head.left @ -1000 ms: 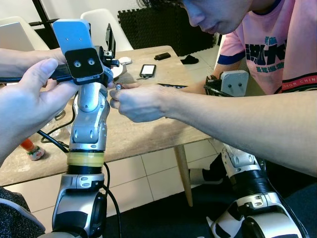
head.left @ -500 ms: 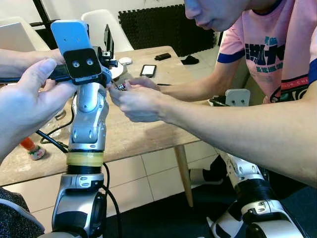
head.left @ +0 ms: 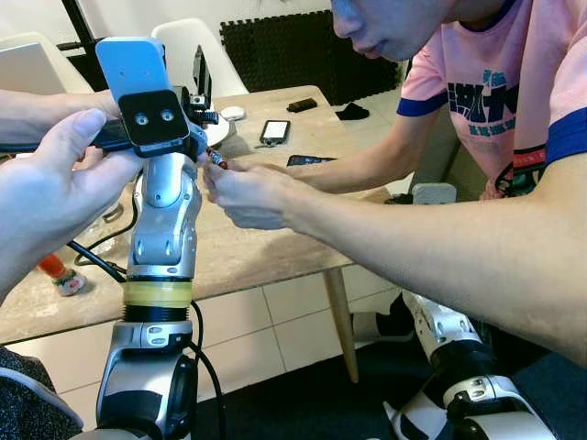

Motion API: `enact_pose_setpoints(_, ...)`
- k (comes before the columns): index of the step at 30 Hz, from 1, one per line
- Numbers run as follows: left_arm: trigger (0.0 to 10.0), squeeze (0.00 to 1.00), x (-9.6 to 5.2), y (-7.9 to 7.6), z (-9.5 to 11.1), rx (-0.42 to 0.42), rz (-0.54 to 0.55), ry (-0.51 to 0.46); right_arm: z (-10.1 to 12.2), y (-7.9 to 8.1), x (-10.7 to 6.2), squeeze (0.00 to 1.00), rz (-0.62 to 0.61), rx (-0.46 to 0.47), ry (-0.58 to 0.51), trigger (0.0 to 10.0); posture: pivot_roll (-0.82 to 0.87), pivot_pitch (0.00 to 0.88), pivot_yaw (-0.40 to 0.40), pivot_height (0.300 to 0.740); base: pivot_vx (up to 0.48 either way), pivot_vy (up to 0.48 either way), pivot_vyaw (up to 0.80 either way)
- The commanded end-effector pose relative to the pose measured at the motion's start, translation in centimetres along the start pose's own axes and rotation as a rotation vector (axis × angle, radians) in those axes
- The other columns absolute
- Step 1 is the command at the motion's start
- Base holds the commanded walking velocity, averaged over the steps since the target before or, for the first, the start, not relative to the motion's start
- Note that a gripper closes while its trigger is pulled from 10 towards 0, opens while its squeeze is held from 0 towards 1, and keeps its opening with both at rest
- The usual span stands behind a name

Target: Restocking fridge

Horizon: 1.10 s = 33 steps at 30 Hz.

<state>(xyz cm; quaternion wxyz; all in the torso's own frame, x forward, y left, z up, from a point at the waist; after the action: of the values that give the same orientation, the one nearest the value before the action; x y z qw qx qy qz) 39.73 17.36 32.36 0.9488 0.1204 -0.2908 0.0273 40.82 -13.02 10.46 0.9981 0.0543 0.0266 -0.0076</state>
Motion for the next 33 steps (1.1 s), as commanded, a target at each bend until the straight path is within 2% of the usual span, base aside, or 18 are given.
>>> enact_pose_setpoints(1, 10.0, 0.0, 0.0, -0.2, -0.4, 0.034, -0.024, 0.017, -0.6, -0.4, -0.1, 0.0, -0.02, 0.006, 0.005, 10.0, 0.04, 0.0, 0.039, 0.74, 0.0, 0.0, 0.0)
enact_pose_setpoints(7, 10.0, 0.0, 0.0, -0.3, -0.4, 0.034, -0.026, 0.018, -0.9, -0.4, -0.1, 0.0, -0.026, 0.01, 0.001, 10.0, 0.04, 0.0, 0.039, 0.74, 0.0, 0.0, 0.0)
enact_pose_setpoints(17, 10.0, 0.0, -0.1, -0.4, -0.5, 0.033, -0.027, 0.021, -1.8, -0.3, -0.2, 0.0, -0.017, -0.044, 0.008, 10.0, 0.03, 0.0, 0.034, 0.74, 0.0, 0.0, 0.0)
enact_pose_setpoints(33, 10.0, 0.0, -0.1, -0.6, -0.5, 0.032, -0.029, 0.018, -2.2, -0.3, 0.0, 0.0, -0.018, -0.048, 0.012, 10.0, 0.03, 0.0, 0.033, 0.74, 0.0, 0.0, 0.0)
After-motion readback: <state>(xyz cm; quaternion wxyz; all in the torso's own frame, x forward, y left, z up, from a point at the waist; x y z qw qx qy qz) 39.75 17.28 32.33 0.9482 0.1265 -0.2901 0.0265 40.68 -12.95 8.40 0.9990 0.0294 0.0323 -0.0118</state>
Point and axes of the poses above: a point about 5 cm out from each wrist's last joint towards the gripper, its own x axis pointing out of the wrist towards the gripper, its own z axis along the axis of the wrist's last joint, y = z × x, the point moved 6 cm from there along x, pointing out of the wrist towards the gripper, and after that the axes turned 10 degrees about x, right-handed, at the moved point
